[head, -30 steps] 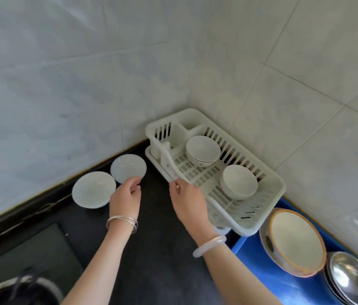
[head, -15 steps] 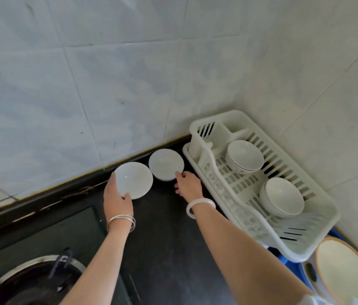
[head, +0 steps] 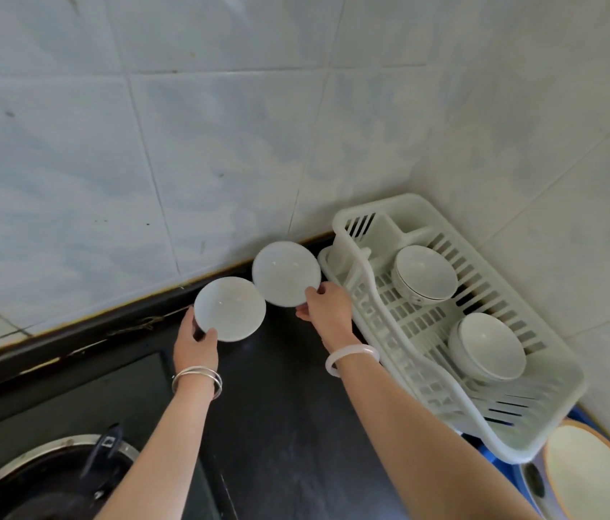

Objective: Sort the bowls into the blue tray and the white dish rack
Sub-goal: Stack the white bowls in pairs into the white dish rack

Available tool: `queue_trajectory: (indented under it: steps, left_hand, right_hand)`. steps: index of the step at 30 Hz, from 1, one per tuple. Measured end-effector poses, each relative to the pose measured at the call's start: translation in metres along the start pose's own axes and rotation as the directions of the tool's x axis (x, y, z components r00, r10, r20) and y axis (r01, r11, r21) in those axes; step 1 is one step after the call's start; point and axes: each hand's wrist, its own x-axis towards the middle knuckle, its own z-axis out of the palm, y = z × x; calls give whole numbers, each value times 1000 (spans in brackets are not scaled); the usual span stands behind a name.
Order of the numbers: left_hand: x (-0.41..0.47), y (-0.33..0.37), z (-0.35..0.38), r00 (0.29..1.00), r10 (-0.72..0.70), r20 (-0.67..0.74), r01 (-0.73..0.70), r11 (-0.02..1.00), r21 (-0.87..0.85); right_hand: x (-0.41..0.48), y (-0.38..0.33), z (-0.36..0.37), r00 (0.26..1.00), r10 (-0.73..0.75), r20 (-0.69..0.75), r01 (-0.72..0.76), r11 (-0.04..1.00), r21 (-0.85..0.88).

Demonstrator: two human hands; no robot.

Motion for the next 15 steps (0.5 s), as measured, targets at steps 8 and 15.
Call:
queue_trajectory:
  steps: [8,15]
  left_hand:
    - [-1,12,-4,991,-118,61,129,966,-224]
    - [4,13,-4,991,-116,69,124,984,-127]
  right_hand:
    - [-22,-18,24,977,-100,189,160,929,-333]
    - [-28,-19,42,968,-78,240,178,886,-428]
